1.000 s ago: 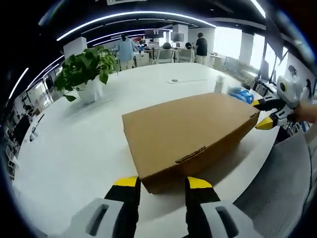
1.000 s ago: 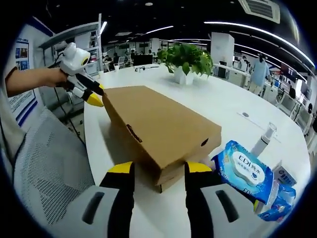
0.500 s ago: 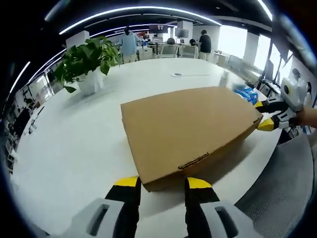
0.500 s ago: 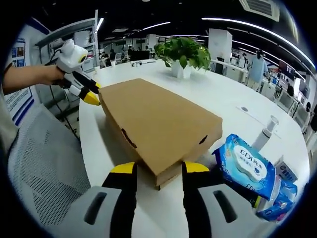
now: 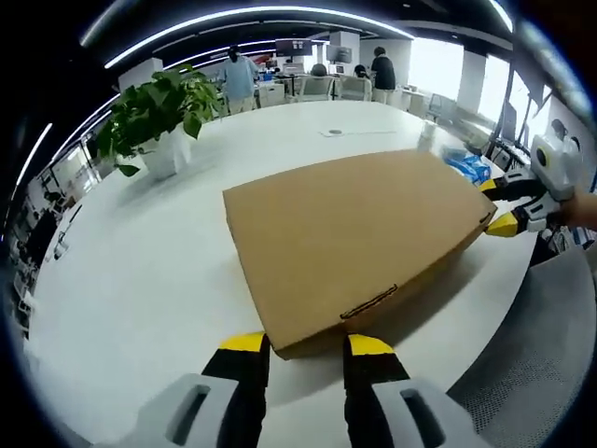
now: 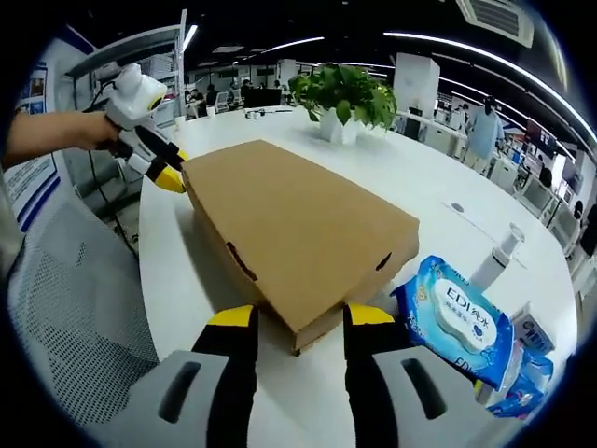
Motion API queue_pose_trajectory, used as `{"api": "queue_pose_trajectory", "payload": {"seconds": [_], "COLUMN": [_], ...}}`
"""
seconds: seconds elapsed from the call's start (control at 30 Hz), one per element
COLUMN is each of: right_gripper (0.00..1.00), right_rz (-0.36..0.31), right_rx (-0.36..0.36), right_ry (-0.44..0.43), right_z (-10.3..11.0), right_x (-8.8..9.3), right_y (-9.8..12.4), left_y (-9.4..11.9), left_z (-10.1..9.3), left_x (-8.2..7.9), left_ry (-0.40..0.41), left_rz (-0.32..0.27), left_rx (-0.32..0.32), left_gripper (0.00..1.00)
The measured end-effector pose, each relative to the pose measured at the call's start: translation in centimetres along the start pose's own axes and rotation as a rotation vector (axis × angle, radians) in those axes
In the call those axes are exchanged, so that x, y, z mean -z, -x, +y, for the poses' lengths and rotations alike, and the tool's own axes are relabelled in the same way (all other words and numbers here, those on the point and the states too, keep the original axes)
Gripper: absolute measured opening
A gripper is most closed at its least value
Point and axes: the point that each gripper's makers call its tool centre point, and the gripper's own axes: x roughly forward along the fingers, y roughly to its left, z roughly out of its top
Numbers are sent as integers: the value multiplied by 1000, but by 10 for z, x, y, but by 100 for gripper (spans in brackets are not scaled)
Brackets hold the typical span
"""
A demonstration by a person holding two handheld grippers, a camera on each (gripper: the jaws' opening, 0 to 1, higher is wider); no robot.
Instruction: Operate the shoe box by opening the lid, removing the specified soft item, and placing it in the target area until the item is outside and the box remains undamaged.
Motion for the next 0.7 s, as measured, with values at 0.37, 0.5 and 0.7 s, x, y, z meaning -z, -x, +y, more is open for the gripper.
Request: {"api": "queue_pose_trajectory", "payload": {"seconds": [0.37, 0.5, 0.7], "right_gripper": [34, 34, 34], "right_rz": [-2, 1, 7], "right_rx": [10, 14, 28], "right_ry": [-12, -15, -26], "right_z": [-14, -22, -33], "right_x": [-6, -8, -12], "right_y": [-8, -12, -18], "left_y": [-11, -17, -25], "left_z": [8, 10, 13], "left_x": [-13, -21, -30], "left_ry": [-15, -26, -39], "left_rz": [6, 9, 10], "left_rx": [5, 10, 16], "left_gripper": [30, 30, 30]}}
